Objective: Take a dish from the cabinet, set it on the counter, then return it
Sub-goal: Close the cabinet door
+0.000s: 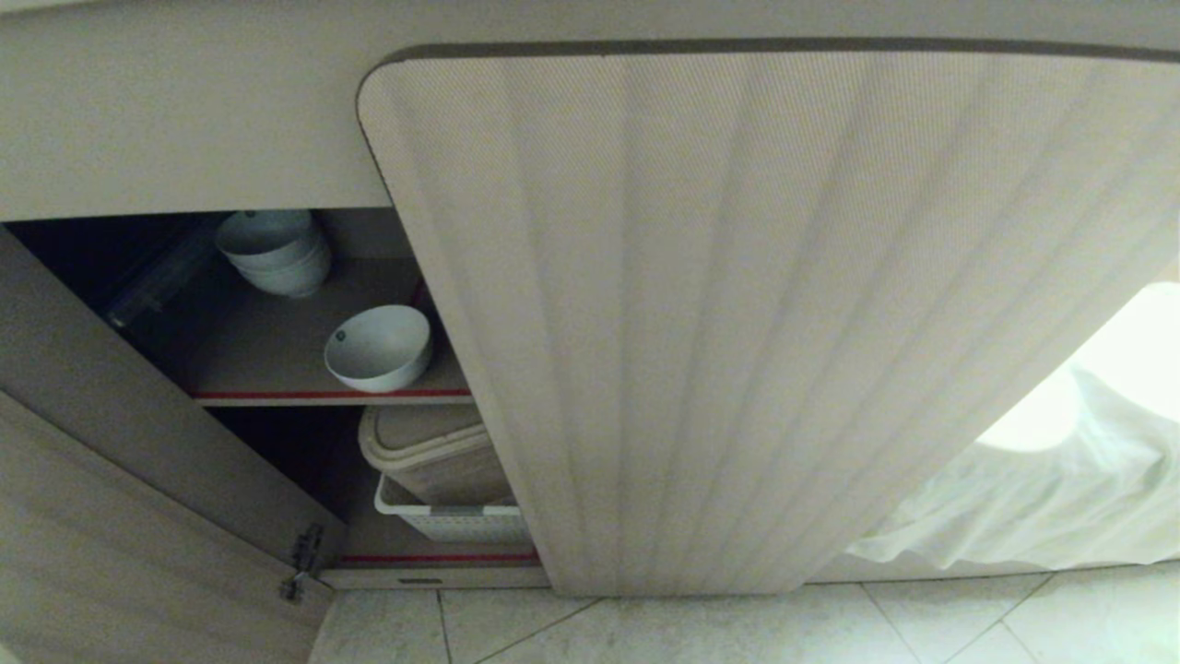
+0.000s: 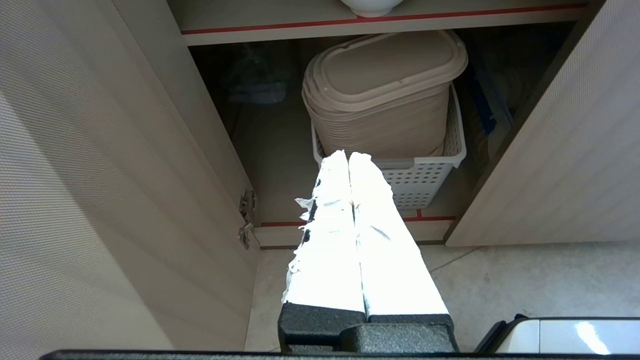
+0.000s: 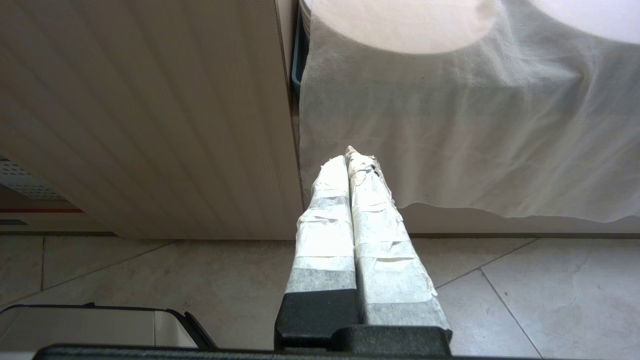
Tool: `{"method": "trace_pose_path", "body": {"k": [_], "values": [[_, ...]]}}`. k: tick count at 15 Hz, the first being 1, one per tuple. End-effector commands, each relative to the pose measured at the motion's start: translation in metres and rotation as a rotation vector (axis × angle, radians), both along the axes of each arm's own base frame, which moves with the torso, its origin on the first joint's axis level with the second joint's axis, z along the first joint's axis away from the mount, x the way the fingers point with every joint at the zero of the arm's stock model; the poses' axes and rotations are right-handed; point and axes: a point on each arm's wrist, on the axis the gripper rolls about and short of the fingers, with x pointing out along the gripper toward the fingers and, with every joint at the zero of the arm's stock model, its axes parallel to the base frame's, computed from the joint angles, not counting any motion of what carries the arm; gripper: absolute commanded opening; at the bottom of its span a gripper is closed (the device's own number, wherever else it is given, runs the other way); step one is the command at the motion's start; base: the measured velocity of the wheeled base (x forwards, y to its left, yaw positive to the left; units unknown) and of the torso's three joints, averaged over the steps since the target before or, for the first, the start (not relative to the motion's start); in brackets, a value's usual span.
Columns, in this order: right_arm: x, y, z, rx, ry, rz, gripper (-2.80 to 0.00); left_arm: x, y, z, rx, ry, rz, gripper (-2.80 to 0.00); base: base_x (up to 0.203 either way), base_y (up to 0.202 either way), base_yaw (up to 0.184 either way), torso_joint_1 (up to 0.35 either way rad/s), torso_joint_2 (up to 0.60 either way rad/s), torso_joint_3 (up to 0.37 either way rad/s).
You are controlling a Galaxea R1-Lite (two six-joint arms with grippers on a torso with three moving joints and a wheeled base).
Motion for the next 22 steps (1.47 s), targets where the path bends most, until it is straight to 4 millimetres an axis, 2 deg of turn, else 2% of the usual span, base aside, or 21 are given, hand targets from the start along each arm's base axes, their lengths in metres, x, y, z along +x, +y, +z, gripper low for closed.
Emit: {"method": "trace_pose_path", "body": {"k": [1, 22], "values": [[0.0, 0.0, 0.0, 0.0, 0.0, 0.0, -2.8, 0.0, 0.0, 0.0, 0.0, 0.0, 0.0, -2.8, 0.0, 0.0, 0.0, 0.0, 0.0, 0.0], [0.0, 0.0, 0.0, 0.0, 0.0, 0.0, -2.8, 0.0, 0.0001, 0.0, -0.009, 0.0, 0.003, -2.8, 0.0, 0.0, 0.0, 0.0, 0.0, 0.0]]}}
